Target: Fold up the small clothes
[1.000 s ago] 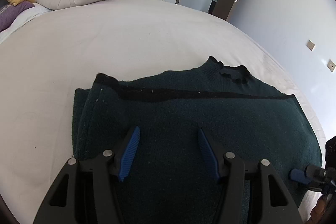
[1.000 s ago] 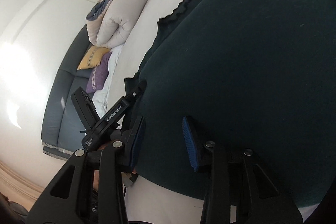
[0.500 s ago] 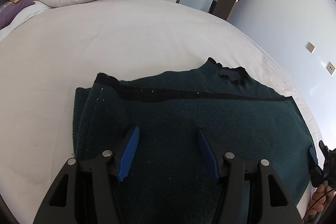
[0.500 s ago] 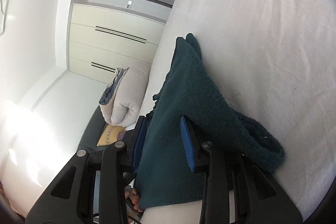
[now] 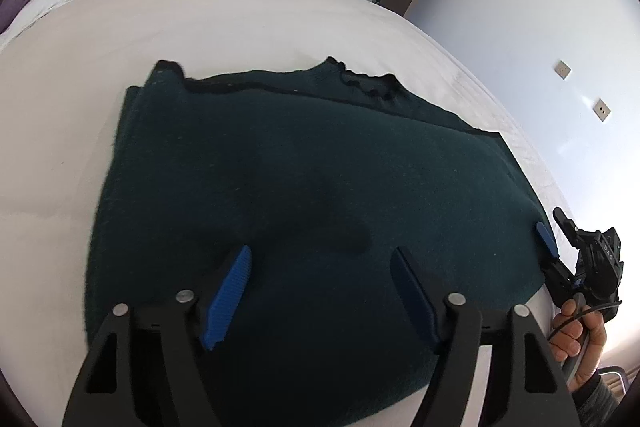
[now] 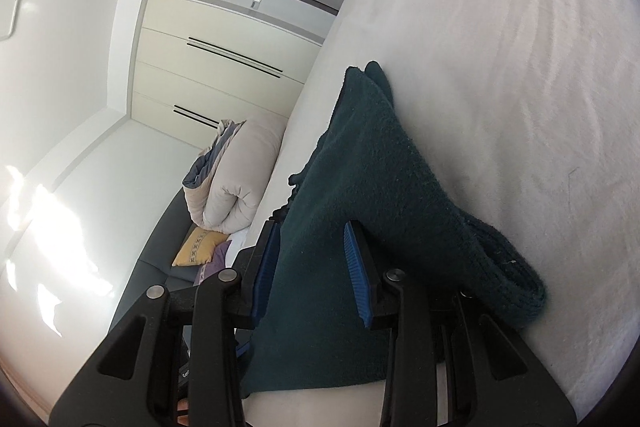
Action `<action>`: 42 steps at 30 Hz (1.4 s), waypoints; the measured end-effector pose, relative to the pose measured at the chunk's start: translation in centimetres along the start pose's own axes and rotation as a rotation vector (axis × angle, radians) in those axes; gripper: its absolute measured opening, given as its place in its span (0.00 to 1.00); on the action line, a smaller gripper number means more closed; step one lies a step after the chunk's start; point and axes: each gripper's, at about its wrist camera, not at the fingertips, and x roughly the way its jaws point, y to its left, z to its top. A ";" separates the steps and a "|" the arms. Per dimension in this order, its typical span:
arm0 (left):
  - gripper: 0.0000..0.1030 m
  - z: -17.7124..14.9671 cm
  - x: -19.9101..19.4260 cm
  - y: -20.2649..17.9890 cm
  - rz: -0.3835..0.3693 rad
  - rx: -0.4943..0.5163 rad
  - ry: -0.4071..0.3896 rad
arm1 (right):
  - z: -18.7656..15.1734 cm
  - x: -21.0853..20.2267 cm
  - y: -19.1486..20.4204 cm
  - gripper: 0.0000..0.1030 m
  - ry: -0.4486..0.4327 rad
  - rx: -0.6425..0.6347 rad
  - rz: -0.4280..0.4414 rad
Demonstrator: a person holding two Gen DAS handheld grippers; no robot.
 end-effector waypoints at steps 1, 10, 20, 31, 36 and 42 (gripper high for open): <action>0.69 -0.1 -0.7 0.9 0.000 -0.027 -0.002 | -0.2 -0.8 0.1 0.30 -0.002 0.002 0.004; 0.91 -0.6 -6.7 10.3 0.018 -0.419 -0.170 | -0.5 -2.2 0.2 0.32 -0.013 0.015 0.040; 0.89 0.8 -0.3 9.0 -0.172 -0.430 0.046 | -0.3 -2.4 0.0 0.34 -0.019 0.023 0.071; 0.62 0.4 1.3 10.2 -0.371 -0.586 0.194 | -0.5 -2.7 0.0 0.34 -0.019 0.027 0.081; 0.32 -0.3 2.1 11.1 -0.448 -0.662 0.226 | -0.5 -2.6 0.5 0.39 0.004 0.029 0.064; 0.13 -1.3 1.6 11.8 -0.491 -0.704 0.181 | -1.4 -1.2 5.8 0.65 0.107 -0.044 0.008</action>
